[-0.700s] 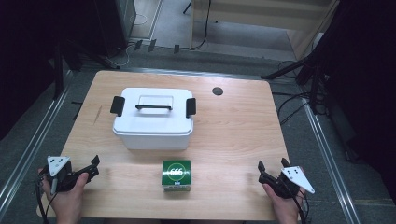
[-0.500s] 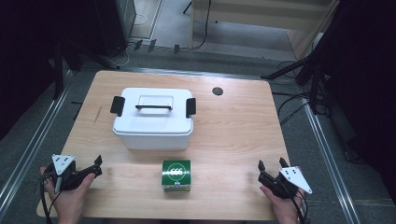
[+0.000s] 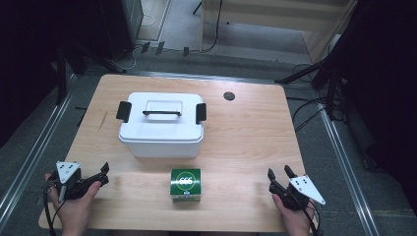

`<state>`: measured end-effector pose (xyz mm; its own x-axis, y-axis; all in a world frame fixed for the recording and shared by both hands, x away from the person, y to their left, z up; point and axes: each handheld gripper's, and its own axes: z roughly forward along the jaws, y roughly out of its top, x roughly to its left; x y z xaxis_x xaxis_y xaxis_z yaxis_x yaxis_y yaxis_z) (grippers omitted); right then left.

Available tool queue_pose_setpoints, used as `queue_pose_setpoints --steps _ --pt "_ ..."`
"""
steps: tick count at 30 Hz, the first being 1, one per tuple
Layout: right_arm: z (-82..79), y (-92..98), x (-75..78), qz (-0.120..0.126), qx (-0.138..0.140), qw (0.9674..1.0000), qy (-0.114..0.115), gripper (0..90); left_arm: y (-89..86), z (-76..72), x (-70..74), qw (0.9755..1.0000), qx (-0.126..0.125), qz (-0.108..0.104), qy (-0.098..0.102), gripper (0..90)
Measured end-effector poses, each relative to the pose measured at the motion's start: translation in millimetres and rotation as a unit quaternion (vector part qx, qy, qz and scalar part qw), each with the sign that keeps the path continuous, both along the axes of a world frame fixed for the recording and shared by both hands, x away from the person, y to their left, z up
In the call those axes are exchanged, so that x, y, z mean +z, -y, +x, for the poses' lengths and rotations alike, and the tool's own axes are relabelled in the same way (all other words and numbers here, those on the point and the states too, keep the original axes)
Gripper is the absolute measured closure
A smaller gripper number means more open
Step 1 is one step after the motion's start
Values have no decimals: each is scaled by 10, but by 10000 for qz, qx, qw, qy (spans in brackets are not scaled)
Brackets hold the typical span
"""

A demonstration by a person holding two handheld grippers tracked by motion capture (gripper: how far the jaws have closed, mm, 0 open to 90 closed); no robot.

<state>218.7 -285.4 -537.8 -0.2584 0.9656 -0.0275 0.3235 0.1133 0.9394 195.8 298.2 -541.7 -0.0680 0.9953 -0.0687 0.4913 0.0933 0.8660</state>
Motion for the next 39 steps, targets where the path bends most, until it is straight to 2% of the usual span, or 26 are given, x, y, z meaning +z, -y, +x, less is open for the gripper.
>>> queue_pose_setpoints --steps 2,3,4,8,9,10,13,17,21,23,24,26,27,28,29,30,33,34,36,37,38,39 --pt "4 -43 15 -41 95 9998 -155 465 31 7 2 10000 -38 17 -7 33" --pt "4 -43 15 -41 95 9998 -155 465 31 7 2 10000 -38 17 -7 40" --pt "2 -79 16 -174 63 9997 -142 485 56 10 6 10000 -51 19 4 49" --pt "-1 -138 21 -183 168 9996 -129 482 92 12 14 10000 -82 25 -18 70" --pt "-2 -167 28 -191 198 9995 -177 482 100 14 17 10000 -78 16 -23 83" --pt "-3 -204 42 -167 241 9994 -196 484 126 12 30 10000 -51 -9 -3 147" --pt "-5 -274 70 -175 269 9992 -238 496 175 12 43 10000 -97 14 3 163" --pt "2 -379 102 -179 328 9989 -294 536 256 22 53 9999 -158 35 -15 230" --pt "23 -483 132 -371 195 9988 -269 593 312 49 72 9998 -194 64 0 261" --pt "56 -574 167 -286 308 9986 -315 635 344 74 107 9998 -214 28 9 301" --pt "67 -610 179 -271 365 9985 -317 650 359 91 130 9997 -244 43 -4 361" --pt "102 -709 216 -250 543 9978 -296 687 379 136 173 9997 -246 29 -6 396" --pt "142 -812 256 -234 704 9968 -285 712 384 161 193 9996 -264 4 -8 456" --pt "160 -864 274 -202 779 9964 -269 725 388 214 225 9996 -268 -83 -47 479" --pt "160 -864 274 -202 779 9964 -269 725 388 214 225 9996 -268 -83 -47 505" --pt "212 -974 304 -157 973 9948 -263 756 377 265 247 9994 -300 -148 -101 534" --pt "267 -1053 319 -132 1101 9934 -285 789 376 329 258 9991 -333 -179 -167 615" --pt "350 -1136 329 -105 1234 9917 -334 839 378 404 269 9987 -391 -191 -267 643" --pt "394 -1174 333 -86 1268 9912 -359 854 380 444 275 9982 -436 -230 -342 701" --pt "439 -1210 333 -31 1312 9905 -403 869 382 491 284 9975 -502 -277 -415 701" --pt "528 -1281 327 94 1442 9882 -518 900 397 544 303 9969 -541 -291 -486 743" --pt "563 -1328 321 121 1461 9875 -575 900 404 571 314 9964 -602 -280 -519 764"
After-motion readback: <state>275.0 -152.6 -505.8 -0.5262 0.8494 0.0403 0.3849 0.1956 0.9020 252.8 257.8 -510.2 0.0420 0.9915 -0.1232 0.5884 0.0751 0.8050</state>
